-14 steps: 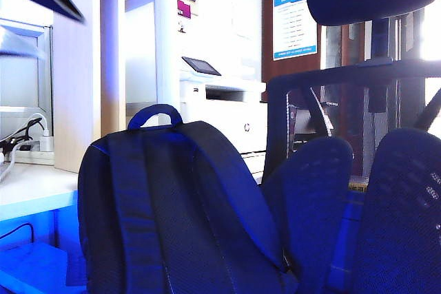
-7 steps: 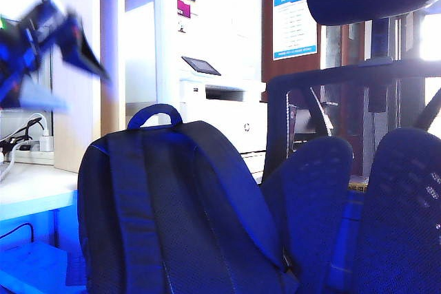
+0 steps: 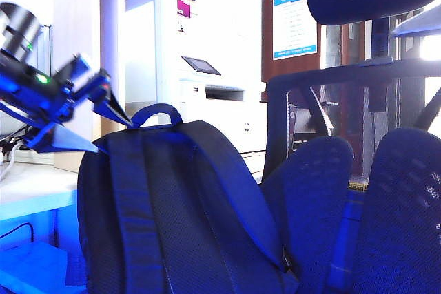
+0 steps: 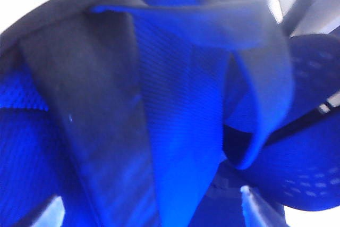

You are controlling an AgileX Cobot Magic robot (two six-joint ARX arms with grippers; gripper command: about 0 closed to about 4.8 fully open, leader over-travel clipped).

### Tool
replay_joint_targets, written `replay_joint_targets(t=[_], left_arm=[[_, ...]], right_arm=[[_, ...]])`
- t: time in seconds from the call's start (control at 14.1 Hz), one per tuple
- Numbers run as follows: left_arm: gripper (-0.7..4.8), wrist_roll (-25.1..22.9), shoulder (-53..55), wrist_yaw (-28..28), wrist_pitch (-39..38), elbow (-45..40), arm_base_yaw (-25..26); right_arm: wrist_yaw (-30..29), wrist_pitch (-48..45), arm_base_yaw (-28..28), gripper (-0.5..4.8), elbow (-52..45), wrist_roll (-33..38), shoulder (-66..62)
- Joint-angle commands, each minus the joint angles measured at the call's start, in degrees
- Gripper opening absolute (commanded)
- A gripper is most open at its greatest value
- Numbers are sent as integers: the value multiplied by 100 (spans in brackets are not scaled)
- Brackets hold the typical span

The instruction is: Grab the backpack from the chair and place it on the desk.

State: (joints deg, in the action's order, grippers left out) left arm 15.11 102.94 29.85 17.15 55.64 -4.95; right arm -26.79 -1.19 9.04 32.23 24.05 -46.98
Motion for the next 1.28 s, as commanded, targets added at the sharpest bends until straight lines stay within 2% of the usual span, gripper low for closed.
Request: replay_joint_targets(t=[0.07, 0.35, 0.5, 0.57, 0.64, 0.71, 0.78, 0.85, 1.06, 1.28], left_arm=[[466, 57, 503, 39, 35, 382, 7], [466, 212, 1298, 118, 63, 1025, 4], [453, 352, 1622, 238, 61, 1329, -7], [400, 354, 1698, 238, 74, 1427, -24], [293, 352, 1718, 238, 157, 1460, -35], [36, 352, 1718, 282, 428, 1462, -44], [-7, 352, 1718, 391, 715, 1464, -46], [-6, 354, 1718, 407, 876, 1475, -48], [-6, 358, 1650, 1139, 1274, 1486, -48], [-6, 326, 1128, 1119, 1252, 1484, -72]], right_arm=[[-59, -181, 0, 406, 31, -2, -166], [-63, -205, 2, 406, 31, 0, -229], [-256, -210, 7, 405, 31, 0, -271], [-383, -210, 13, 405, 31, 0, -361], [-481, -212, 22, 405, 31, 0, -457], [-623, -210, 55, 405, 31, 0, -570], [-662, -208, 116, 405, 31, 9, -649], [-662, -208, 162, 405, 31, 13, -680], [-743, -208, 214, 405, 31, 13, -695], [-813, -149, 214, 405, 28, 13, -695]])
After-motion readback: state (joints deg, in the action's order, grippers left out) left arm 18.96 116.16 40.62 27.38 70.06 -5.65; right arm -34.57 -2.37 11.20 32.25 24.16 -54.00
